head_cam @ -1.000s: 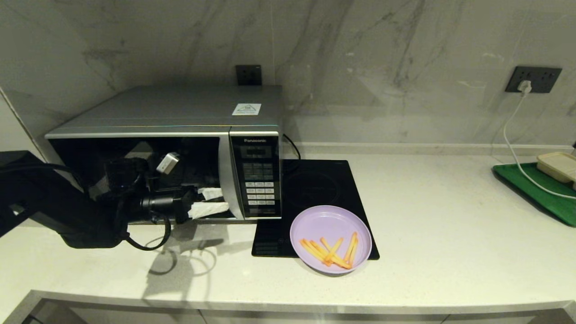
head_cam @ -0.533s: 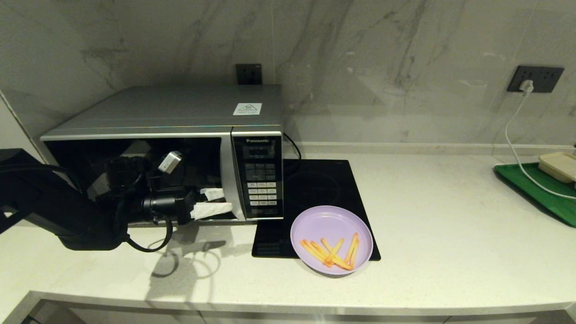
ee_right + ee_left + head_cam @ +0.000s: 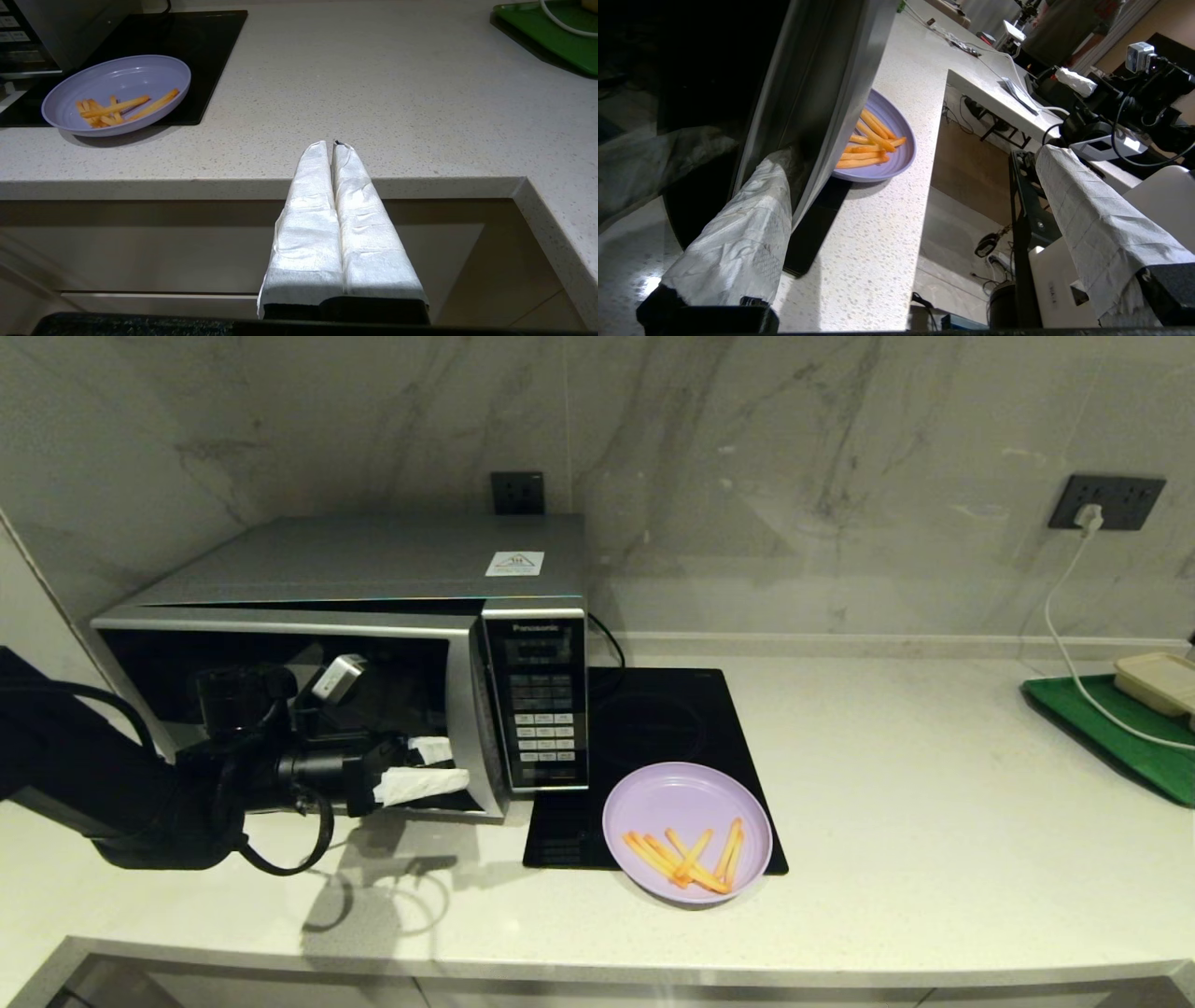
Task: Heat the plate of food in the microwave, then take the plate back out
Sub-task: Open the microwave oven
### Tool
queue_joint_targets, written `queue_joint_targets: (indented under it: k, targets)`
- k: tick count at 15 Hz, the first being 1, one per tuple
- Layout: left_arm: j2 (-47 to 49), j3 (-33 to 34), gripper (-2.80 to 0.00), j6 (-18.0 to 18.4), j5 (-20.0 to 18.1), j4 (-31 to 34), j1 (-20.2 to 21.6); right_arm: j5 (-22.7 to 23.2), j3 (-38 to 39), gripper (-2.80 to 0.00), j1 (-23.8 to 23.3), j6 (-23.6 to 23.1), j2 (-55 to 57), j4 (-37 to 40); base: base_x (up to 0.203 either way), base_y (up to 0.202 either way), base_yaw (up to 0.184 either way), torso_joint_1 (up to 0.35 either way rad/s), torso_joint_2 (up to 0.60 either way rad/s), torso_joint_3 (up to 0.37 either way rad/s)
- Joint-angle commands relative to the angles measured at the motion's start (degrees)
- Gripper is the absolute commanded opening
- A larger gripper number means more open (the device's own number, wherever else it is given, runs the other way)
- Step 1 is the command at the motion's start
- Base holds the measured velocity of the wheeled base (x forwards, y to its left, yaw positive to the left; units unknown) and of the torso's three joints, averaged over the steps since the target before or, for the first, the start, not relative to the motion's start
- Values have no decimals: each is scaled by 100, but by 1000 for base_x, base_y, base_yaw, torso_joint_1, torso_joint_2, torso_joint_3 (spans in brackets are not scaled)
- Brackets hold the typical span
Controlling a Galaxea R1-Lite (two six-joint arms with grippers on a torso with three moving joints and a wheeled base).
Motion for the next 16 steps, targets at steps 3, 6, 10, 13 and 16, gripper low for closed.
queue_joint_targets:
  k: [3,6,10,13,16]
  targets:
    - [-547,665,0,20,5,-39,303,0,-1,-280,0,-2,0,-1,0,0,0,0,0,0]
    - [-1240,1166,-71,25,8,-38,745,0,-1,-280,0,2,0,-1,0,0,0,0,0,0]
    - [-2587,1840,-280,-21,31,3,1523,0,-1,-280,0,-1,0,-1,0,0,0,0,0,0]
    - [-3755,1894,-280,-269,558,20,1930,0,-1,-280,0,7,0,-1,0,0,0,0,0,0]
    - [-4906,1223,-280,-793,1424,503,1976,0,-1,-280,0,7,0,-1,0,0,0,0,0,0]
